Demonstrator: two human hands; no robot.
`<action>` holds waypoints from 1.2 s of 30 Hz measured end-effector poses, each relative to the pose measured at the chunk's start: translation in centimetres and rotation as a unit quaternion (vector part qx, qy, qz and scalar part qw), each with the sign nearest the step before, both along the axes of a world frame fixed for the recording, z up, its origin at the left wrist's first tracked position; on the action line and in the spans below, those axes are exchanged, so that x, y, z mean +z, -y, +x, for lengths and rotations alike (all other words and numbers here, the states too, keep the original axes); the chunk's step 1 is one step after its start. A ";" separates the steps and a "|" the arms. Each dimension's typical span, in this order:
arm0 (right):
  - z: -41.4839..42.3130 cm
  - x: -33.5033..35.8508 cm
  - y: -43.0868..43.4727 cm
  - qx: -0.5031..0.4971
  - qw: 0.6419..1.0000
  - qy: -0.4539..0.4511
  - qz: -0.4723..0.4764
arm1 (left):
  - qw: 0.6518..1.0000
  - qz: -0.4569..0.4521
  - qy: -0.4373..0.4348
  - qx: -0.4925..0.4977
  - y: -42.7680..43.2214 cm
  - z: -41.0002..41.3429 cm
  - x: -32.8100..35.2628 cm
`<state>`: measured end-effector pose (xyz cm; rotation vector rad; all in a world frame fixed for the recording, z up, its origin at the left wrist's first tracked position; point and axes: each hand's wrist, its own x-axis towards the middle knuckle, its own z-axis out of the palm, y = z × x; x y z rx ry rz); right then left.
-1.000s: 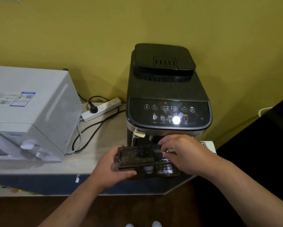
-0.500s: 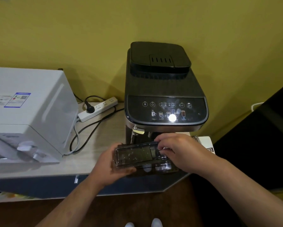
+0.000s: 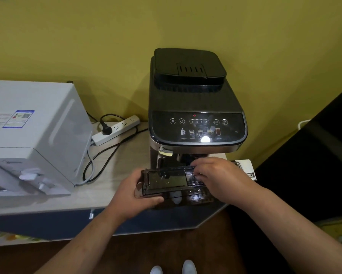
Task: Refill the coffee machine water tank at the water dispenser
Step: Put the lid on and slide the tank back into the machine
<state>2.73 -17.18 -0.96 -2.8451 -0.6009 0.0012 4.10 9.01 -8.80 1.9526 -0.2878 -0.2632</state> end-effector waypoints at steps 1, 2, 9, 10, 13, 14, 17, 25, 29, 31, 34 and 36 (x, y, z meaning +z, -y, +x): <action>0.0 0.0 -0.1 0.004 1.000 0.001 0.001 | 1.000 0.001 0.002 0.001 0.0 0.0 0.0; 0.1 0.0 -0.1 0.006 1.000 0.003 0.000 | 1.000 0.002 0.002 0.001 0.0 0.0 0.1; 0.3 -0.4 -0.4 0.022 0.999 0.045 -0.015 | 1.000 0.012 0.014 -0.004 0.1 0.2 0.4; 0.3 -0.5 -0.5 0.027 0.998 0.051 -0.016 | 1.000 0.013 0.013 -0.005 0.0 0.2 0.4; 0.4 -0.9 -0.4 0.042 0.996 0.070 -0.018 | 1.000 0.012 0.007 -0.007 0.0 0.1 0.5; 0.4 -1.0 -0.4 0.044 0.996 0.072 -0.024 | 1.000 0.011 0.007 -0.008 0.0 0.1 0.5; 0.1 -1.2 -0.6 0.047 0.993 0.090 -0.057 | 1.000 0.006 0.006 -0.013 0.0 0.1 0.6; -3.5 -2.9 1.3 -0.008 0.993 0.113 -0.018 | 1.000 0.000 0.008 -0.002 0.1 0.2 0.3; -4.0 -3.9 1.7 -0.012 0.993 0.116 -0.007 | 1.000 -0.010 0.006 -0.013 0.0 0.1 0.3; -4.2 -4.2 1.7 -0.014 0.994 0.107 0.001 | 1.000 -0.016 0.011 -0.014 0.1 0.0 0.5; -4.4 -4.2 1.7 -0.015 0.996 0.088 -0.017 | 1.000 -0.014 0.022 -0.009 0.2 0.0 0.6; -4.9 -3.8 1.8 -0.013 0.995 0.094 -0.017 | 1.000 -0.018 0.024 -0.006 0.2 0.1 0.5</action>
